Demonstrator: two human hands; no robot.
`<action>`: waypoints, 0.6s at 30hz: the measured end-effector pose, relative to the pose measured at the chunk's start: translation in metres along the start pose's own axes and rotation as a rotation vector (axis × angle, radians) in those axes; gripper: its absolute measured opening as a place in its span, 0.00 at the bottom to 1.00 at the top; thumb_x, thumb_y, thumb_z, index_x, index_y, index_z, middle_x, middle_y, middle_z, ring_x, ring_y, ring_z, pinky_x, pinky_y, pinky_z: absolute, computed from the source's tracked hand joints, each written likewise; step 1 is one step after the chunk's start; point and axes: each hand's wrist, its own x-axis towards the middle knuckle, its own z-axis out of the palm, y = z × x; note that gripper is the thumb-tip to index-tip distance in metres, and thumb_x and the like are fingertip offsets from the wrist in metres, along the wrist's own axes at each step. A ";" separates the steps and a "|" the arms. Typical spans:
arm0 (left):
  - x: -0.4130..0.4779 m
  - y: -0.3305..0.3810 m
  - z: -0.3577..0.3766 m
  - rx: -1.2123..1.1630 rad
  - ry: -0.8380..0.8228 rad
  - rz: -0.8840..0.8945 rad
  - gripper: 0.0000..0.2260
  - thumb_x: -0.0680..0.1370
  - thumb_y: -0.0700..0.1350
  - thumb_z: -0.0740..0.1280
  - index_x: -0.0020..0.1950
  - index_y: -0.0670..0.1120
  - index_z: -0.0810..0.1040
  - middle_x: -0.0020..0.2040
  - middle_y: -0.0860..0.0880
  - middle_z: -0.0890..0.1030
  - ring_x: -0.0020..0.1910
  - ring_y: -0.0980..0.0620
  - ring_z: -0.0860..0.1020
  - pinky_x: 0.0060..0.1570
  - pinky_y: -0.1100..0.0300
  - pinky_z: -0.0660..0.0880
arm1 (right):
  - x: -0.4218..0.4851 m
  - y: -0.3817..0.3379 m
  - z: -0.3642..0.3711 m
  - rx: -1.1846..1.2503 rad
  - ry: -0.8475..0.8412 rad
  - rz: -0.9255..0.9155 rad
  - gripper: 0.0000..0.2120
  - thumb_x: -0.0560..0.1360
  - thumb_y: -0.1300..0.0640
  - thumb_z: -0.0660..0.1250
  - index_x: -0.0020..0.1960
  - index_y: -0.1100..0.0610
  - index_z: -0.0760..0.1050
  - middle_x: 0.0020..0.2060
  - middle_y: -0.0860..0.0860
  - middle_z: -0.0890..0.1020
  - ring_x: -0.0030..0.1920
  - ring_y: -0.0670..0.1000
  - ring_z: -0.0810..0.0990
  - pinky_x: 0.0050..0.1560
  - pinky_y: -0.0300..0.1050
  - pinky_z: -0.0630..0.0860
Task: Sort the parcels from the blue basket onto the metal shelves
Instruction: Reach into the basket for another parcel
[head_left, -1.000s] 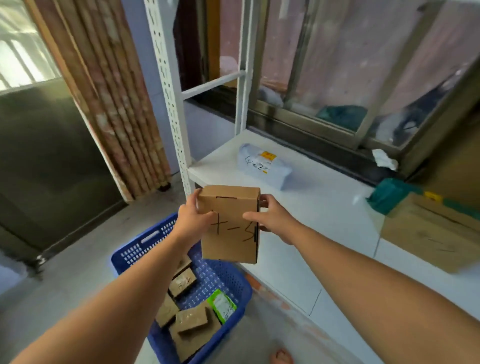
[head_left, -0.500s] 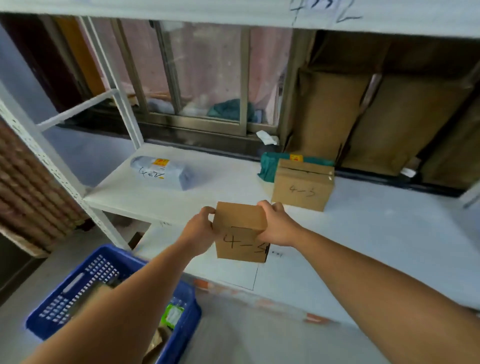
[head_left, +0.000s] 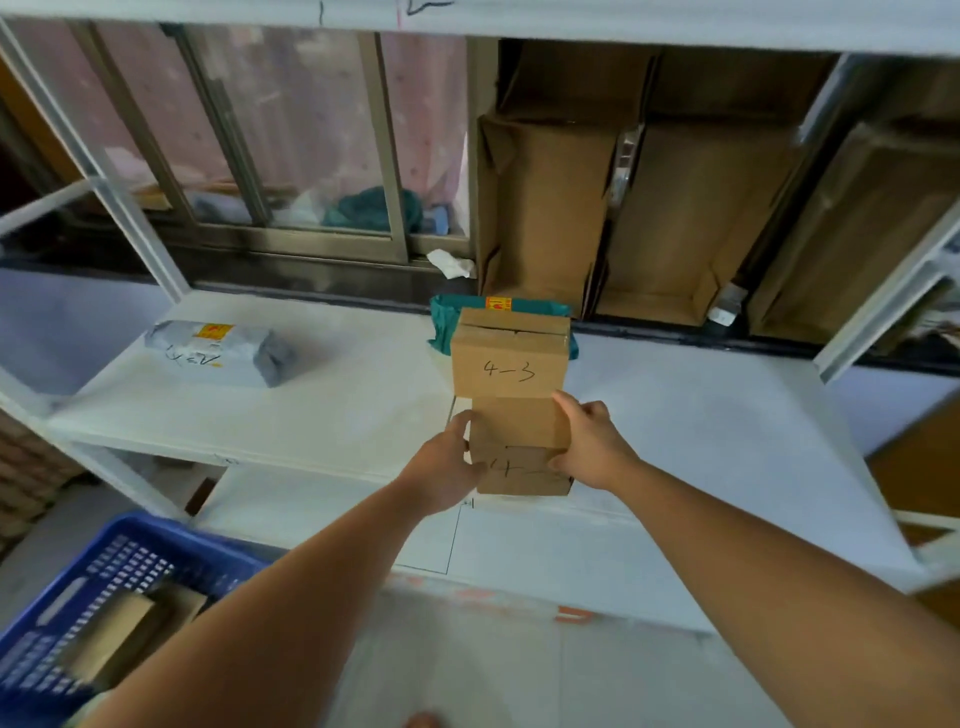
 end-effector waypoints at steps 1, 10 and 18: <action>0.006 0.000 0.000 0.006 -0.012 0.011 0.30 0.77 0.44 0.64 0.76 0.52 0.55 0.63 0.47 0.75 0.47 0.49 0.75 0.43 0.61 0.71 | 0.004 0.002 0.000 0.018 0.003 0.016 0.41 0.72 0.59 0.71 0.76 0.45 0.50 0.63 0.56 0.61 0.50 0.55 0.73 0.49 0.43 0.75; 0.069 -0.012 -0.007 0.090 -0.152 0.055 0.30 0.78 0.44 0.62 0.76 0.59 0.54 0.71 0.45 0.68 0.67 0.47 0.69 0.62 0.58 0.67 | 0.053 -0.003 0.008 0.100 0.025 0.336 0.41 0.75 0.62 0.67 0.77 0.45 0.46 0.63 0.58 0.73 0.58 0.57 0.76 0.52 0.46 0.76; 0.124 -0.008 -0.033 0.099 -0.097 0.078 0.25 0.78 0.43 0.60 0.75 0.56 0.61 0.70 0.47 0.68 0.66 0.46 0.70 0.63 0.57 0.69 | 0.100 -0.027 -0.015 -0.031 0.118 0.304 0.34 0.79 0.67 0.51 0.78 0.43 0.44 0.66 0.59 0.69 0.58 0.57 0.75 0.54 0.46 0.77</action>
